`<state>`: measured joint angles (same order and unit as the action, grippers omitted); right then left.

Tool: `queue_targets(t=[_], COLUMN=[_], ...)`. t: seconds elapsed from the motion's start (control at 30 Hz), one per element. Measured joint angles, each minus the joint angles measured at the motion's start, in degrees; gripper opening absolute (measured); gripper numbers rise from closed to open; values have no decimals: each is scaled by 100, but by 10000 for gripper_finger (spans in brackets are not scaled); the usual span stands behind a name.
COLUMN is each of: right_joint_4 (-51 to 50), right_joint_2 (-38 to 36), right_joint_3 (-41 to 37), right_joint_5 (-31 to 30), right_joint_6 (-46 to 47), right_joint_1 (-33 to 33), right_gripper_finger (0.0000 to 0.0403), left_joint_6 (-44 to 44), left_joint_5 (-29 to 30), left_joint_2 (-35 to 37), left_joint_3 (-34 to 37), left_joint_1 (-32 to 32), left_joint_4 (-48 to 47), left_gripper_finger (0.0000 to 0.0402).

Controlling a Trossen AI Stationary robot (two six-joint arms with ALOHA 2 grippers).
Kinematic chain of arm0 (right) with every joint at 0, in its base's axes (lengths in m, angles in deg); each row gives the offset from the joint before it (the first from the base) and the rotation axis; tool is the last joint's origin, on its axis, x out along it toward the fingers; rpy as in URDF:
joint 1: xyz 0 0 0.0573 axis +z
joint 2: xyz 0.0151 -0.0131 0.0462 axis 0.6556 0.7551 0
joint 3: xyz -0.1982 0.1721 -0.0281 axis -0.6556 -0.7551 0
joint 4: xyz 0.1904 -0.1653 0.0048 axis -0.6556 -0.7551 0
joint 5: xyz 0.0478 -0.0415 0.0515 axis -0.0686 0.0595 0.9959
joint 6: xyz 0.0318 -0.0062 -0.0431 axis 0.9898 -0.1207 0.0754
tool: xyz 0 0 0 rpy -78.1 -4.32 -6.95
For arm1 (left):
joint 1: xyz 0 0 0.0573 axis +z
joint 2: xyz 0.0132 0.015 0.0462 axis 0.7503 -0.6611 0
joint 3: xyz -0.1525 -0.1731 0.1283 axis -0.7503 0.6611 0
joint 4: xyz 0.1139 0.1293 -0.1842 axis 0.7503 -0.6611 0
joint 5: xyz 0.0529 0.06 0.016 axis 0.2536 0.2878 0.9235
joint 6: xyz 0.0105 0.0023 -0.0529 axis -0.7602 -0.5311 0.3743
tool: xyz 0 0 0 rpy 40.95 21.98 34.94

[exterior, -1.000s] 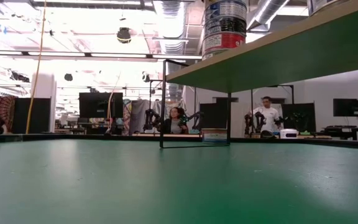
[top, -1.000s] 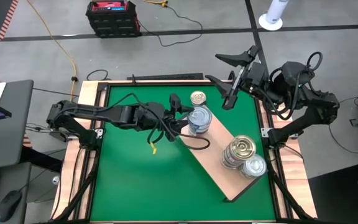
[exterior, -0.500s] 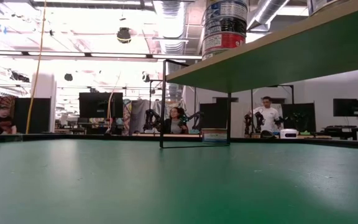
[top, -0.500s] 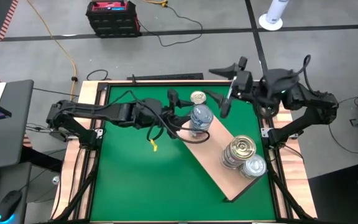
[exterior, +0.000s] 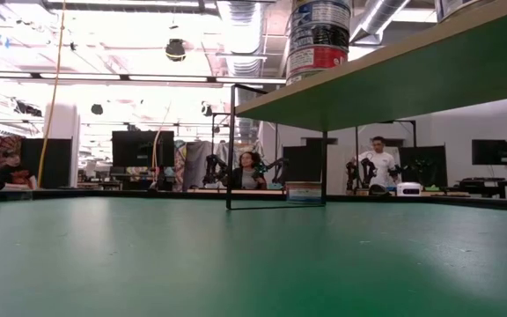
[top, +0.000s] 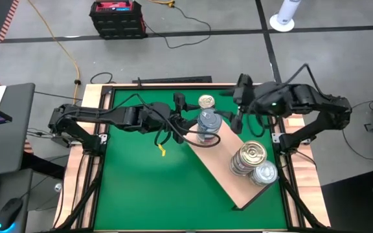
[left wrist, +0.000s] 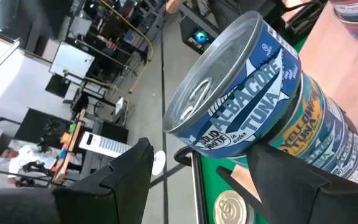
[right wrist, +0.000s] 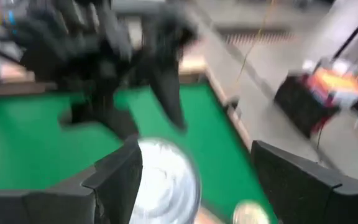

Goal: Stack canned seafood by type on shelf
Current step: Stack the blue tuna can on top of the other blue tuna cans on the shelf

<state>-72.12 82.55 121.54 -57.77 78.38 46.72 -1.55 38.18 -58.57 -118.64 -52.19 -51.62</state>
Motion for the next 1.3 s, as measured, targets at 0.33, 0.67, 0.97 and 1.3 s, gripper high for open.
queue_targets(t=[0.33,0.67,0.97,1.3], right_joint_4=[-957,-1268,-1292,-721], right_joint_2=[311,596,600,447], right_joint_3=[3,7,10,44], right_joint_5=[347,549,606,668], right_joint_6=[327,261,256,334], right_joint_1=[-147,-258,-253,-291], right_gripper_finger=[330,330,330,330], left_joint_6=[105,54,-129,1944], left_joint_5=[151,154,111,-1297], left_joint_2=[-55,-55,48,310], left_joint_3=[2,7,7,4], left_joint_1=[19,65,69,876], left_joint_4=[123,-115,-372,-493], left_gripper_finger=[249,249,249,249])
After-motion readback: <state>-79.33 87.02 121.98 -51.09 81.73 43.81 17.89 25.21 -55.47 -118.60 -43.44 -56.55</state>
